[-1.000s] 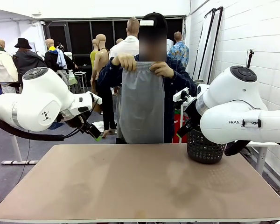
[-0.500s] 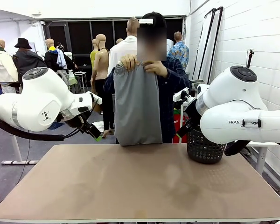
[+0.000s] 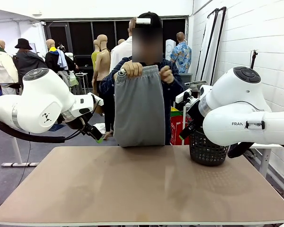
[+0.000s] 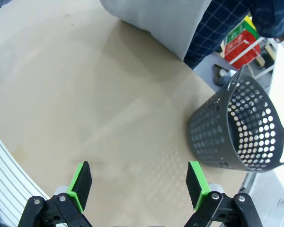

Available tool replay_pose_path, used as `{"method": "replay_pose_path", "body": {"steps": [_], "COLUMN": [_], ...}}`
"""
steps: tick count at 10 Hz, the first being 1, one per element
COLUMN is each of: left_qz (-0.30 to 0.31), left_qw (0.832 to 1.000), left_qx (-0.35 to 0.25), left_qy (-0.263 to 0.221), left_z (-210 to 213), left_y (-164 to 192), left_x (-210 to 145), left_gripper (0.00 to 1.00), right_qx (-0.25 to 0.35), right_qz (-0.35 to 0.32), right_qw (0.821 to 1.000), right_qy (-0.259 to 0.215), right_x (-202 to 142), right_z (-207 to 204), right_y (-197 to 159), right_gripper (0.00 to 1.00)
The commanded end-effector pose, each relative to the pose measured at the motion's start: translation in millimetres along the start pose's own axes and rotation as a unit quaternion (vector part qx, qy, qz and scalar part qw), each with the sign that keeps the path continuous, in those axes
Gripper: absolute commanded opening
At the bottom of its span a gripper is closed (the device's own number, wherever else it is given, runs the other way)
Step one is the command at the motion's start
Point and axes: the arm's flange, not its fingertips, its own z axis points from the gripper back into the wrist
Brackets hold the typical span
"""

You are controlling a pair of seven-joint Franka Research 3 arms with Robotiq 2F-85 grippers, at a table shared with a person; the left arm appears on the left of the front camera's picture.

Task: Fold the training pants.
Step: Grab both ends of the Training pants handed by a person.

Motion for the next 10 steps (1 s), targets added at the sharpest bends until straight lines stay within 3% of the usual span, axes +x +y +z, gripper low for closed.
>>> {"method": "replay_pose_path", "body": {"steps": [1,10], "left_qz": [-0.005,-0.005], "left_qw": [1.0,1.0], "left_qx": [-0.002,-0.002], "left_qy": [0.002,0.002], "left_z": [-0.3,-0.3], "left_y": [-0.3,-0.3], "left_x": [-0.6,-0.6], "left_gripper": [1.0,1.0], "right_qx": [-0.001,-0.001], "right_qz": [0.001,0.001], "right_qw": [1.0,1.0], "right_qy": [0.0,0.0], "right_x": [0.0,0.0], "right_z": [-0.3,-0.3], "right_y": [0.0,0.0], "right_gripper": [1.0,1.0]}}
